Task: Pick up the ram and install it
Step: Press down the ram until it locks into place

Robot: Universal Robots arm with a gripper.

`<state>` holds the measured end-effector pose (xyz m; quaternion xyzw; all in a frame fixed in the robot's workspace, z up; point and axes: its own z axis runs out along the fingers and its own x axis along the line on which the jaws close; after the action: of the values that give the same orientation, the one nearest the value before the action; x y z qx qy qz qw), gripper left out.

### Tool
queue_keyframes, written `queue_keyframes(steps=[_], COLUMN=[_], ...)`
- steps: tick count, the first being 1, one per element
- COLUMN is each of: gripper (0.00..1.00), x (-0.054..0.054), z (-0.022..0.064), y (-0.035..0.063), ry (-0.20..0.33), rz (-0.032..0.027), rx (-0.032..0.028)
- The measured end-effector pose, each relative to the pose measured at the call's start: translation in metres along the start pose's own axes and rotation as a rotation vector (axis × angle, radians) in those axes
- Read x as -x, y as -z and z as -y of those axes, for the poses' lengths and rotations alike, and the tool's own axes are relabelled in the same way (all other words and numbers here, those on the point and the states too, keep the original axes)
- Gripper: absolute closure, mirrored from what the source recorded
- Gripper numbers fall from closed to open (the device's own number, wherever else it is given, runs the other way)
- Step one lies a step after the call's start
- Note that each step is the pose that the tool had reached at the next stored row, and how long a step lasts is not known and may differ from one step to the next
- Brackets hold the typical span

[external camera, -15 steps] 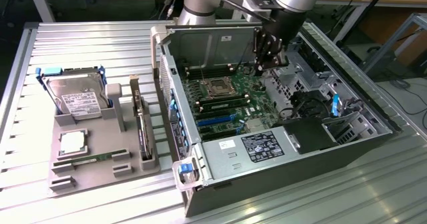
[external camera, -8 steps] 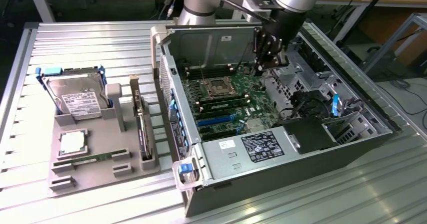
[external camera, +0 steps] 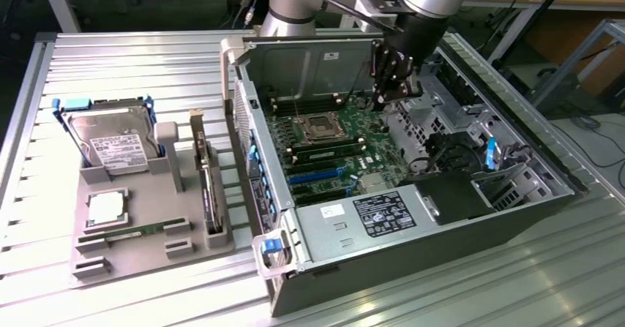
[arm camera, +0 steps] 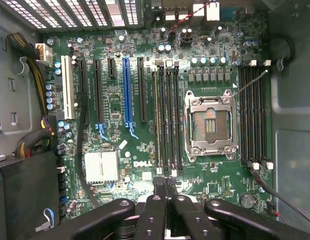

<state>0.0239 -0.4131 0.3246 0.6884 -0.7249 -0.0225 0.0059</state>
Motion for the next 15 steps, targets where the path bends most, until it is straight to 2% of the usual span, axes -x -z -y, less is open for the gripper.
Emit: queue_keyframes(steps=[3,7,11,15], gripper=[0.9,0.9,0.9,0.9], x=[0.0,0.0,0.0,0.0], z=[0.0001,0.0,0.0001,0.0001], y=[0.0,0.0,-0.0001,-0.0005], ry=[-0.047,-0.184,-0.255,-0.396], rz=[0.0019,0.0075,0.0104,0.016], rx=[-0.0011,-0.0041,-0.0057,-0.0089])
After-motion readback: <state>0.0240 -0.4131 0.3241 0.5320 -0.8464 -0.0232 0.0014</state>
